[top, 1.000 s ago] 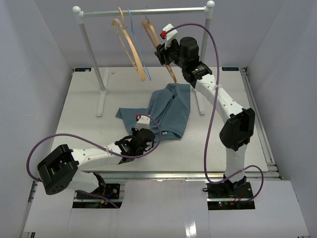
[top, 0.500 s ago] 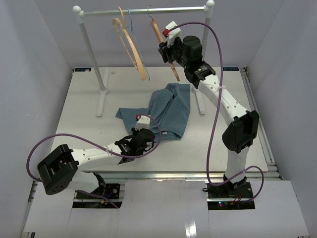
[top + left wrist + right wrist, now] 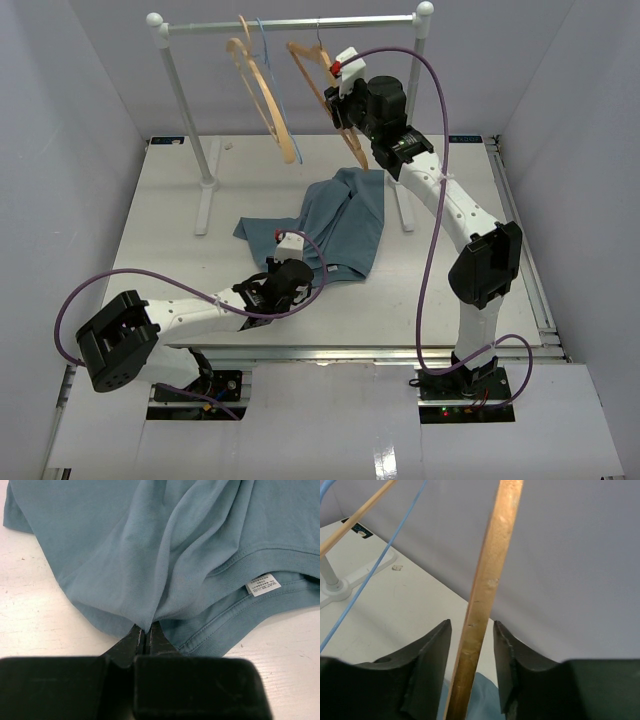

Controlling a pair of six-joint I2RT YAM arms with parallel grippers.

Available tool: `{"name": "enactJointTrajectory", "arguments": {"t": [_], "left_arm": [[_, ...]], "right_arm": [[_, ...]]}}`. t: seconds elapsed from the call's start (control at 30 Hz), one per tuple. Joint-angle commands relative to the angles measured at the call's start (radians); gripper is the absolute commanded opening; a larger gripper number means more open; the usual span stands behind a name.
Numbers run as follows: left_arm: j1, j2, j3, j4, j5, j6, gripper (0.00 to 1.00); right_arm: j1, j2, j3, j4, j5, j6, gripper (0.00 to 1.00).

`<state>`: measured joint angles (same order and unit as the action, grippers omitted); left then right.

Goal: Place the t-shirt on the hanger
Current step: Pick up the hanger from the clothesline.

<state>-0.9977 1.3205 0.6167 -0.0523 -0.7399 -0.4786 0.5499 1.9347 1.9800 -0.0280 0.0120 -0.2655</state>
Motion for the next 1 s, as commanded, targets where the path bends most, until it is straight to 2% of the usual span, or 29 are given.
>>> {"name": "enactJointTrajectory", "arguments": {"t": [0.0,0.1,0.33,0.5,0.73,0.77,0.87,0.97], "left_arm": [[0.000,-0.008,0.031,0.000,-0.003,0.003,0.00],[0.001,-0.004,0.031,0.000,-0.004,0.003,0.00],[0.001,0.004,0.038,-0.008,-0.004,0.002,0.00],[0.001,-0.003,0.036,-0.008,0.002,0.001,0.00],[0.001,-0.003,0.036,-0.008,0.000,0.003,0.00],[0.001,-0.003,0.035,-0.008,0.000,0.003,0.00],[0.001,0.001,0.038,-0.008,0.002,0.003,0.00],[0.001,-0.001,0.036,-0.008,0.000,0.003,0.00]], "right_arm": [[0.001,-0.013,0.024,0.026,0.026,0.002,0.49],[0.013,0.017,0.079,-0.023,0.051,-0.001,0.54],[0.025,0.080,0.189,-0.045,0.097,-0.020,0.54],[0.023,0.106,0.218,-0.041,0.026,-0.020,0.53],[0.018,0.124,0.223,-0.022,0.006,0.010,0.45],[0.018,0.124,0.222,-0.019,0.007,0.012,0.43],[0.016,0.122,0.224,-0.018,0.011,0.017,0.14],[0.015,0.113,0.215,-0.012,0.022,0.011,0.08]]}}
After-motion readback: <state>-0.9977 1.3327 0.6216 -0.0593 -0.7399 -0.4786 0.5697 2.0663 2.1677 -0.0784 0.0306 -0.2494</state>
